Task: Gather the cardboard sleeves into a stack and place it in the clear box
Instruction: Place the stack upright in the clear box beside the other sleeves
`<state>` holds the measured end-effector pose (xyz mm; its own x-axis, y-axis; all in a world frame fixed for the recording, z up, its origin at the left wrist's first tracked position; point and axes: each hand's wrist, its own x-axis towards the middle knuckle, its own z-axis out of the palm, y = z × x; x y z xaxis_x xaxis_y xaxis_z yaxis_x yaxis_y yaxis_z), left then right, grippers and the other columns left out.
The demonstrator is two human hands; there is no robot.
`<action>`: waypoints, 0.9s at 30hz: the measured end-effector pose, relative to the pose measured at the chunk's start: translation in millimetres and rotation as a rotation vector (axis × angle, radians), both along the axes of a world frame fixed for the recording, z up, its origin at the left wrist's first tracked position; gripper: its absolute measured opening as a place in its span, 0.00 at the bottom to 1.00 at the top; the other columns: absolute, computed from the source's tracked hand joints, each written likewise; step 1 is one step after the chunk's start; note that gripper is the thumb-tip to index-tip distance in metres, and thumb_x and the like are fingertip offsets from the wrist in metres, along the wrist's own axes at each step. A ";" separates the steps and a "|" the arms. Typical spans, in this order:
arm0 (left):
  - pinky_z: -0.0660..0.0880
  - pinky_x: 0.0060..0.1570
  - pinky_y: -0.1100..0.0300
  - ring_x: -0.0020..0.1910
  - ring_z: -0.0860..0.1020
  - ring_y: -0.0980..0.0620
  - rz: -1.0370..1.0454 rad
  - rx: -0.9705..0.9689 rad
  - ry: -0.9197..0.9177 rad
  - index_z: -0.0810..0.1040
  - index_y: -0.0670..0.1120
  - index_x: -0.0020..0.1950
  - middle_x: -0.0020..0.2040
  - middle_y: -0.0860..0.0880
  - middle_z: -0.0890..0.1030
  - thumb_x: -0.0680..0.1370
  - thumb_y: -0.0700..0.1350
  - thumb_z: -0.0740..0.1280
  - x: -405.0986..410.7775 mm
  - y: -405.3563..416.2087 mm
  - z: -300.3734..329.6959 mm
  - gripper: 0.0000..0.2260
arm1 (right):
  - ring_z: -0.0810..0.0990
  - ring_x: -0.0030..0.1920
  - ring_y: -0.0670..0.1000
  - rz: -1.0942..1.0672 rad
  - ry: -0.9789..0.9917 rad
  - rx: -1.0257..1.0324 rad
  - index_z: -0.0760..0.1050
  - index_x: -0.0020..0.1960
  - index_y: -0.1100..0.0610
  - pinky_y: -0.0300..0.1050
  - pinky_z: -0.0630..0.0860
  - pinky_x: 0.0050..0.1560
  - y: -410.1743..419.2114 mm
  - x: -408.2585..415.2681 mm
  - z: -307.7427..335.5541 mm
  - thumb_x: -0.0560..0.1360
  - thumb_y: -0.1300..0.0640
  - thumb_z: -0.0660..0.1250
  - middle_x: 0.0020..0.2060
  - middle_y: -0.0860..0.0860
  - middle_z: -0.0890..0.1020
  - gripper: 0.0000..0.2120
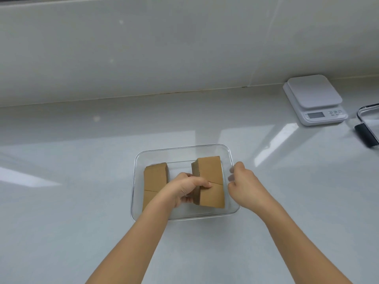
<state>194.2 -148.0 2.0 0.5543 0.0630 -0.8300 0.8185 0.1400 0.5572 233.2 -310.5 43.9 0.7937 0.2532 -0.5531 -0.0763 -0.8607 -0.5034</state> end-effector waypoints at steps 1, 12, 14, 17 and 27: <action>0.78 0.40 0.55 0.44 0.80 0.48 -0.008 -0.005 -0.009 0.73 0.40 0.61 0.47 0.44 0.81 0.64 0.42 0.75 -3.1 -3.1 1.3 0.27 | 0.77 0.55 0.61 0.000 0.007 0.005 0.65 0.58 0.63 0.59 0.77 0.55 -2.6 -3.1 1.1 0.74 0.66 0.53 0.56 0.61 0.77 0.13; 0.78 0.49 0.51 0.39 0.80 0.49 -0.010 0.000 0.000 0.78 0.39 0.53 0.44 0.43 0.81 0.67 0.39 0.73 3.8 -7.9 -0.2 0.16 | 0.78 0.53 0.61 0.026 -0.011 0.001 0.64 0.58 0.64 0.58 0.77 0.55 -1.7 -4.2 -2.4 0.75 0.66 0.53 0.55 0.61 0.78 0.12; 0.79 0.45 0.52 0.31 0.80 0.52 -0.010 -0.023 0.008 0.77 0.38 0.54 0.42 0.43 0.81 0.67 0.38 0.73 3.5 -8.8 1.9 0.17 | 0.77 0.54 0.61 0.036 -0.014 -0.005 0.64 0.58 0.64 0.58 0.77 0.55 -1.2 -4.1 -2.2 0.75 0.66 0.53 0.55 0.61 0.78 0.12; 0.79 0.46 0.48 0.46 0.81 0.46 0.006 -0.001 0.012 0.72 0.38 0.61 0.54 0.41 0.79 0.66 0.37 0.73 5.0 -11.4 2.7 0.26 | 0.77 0.54 0.62 0.040 -0.014 -0.007 0.64 0.58 0.64 0.58 0.76 0.56 -1.0 -4.3 -2.0 0.75 0.66 0.53 0.55 0.61 0.78 0.12; 0.77 0.51 0.44 0.58 0.77 0.39 -0.020 0.016 -0.009 0.70 0.39 0.63 0.61 0.39 0.77 0.71 0.32 0.66 12.9 -19.9 17.4 0.21 | 0.78 0.53 0.61 0.026 0.005 -0.012 0.64 0.58 0.64 0.57 0.77 0.55 0.7 -4.6 -1.4 0.74 0.67 0.52 0.54 0.60 0.78 0.13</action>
<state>207.1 -167.9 19.3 0.5632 0.0648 -0.8238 0.8158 0.1145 0.5668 228.6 -309.7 42.5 0.7841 0.2672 -0.5602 -0.0561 -0.8684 -0.4926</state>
